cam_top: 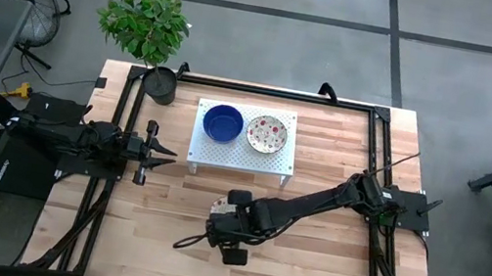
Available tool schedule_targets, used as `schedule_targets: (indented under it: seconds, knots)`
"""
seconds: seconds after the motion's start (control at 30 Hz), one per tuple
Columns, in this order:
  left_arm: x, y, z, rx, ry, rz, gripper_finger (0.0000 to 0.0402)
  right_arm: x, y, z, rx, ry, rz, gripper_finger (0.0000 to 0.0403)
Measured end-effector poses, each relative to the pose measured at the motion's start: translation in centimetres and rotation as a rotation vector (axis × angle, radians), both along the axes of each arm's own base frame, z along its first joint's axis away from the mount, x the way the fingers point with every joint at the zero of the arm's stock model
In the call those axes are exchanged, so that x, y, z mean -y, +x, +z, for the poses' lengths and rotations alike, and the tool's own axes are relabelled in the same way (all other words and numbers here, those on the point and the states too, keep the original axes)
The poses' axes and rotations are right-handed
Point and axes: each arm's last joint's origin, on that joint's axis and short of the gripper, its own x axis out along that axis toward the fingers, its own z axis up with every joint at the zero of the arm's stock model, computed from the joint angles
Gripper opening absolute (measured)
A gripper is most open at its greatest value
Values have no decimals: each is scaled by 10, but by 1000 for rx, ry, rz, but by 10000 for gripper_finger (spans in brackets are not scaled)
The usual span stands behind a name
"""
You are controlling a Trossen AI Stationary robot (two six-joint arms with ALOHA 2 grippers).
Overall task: Pick & Place Mini bowls
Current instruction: Stack the red patterned bowl on top of the red patterned bowl on the shelf
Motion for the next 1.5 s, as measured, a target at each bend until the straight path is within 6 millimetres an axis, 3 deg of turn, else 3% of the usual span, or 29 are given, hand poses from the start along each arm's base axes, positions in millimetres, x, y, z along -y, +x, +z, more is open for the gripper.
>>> schedule_targets:
  seconds: [0.57,0.87,1.5]
  knots:
    - [0,0,0,0,0,0,72,-1,2,1,24,20,5,25]
    - [0,0,0,0,0,0,72,-2,6,3,63,32,9,4]
    - [0,0,0,0,0,0,72,-1,7,3,74,26,24,3]
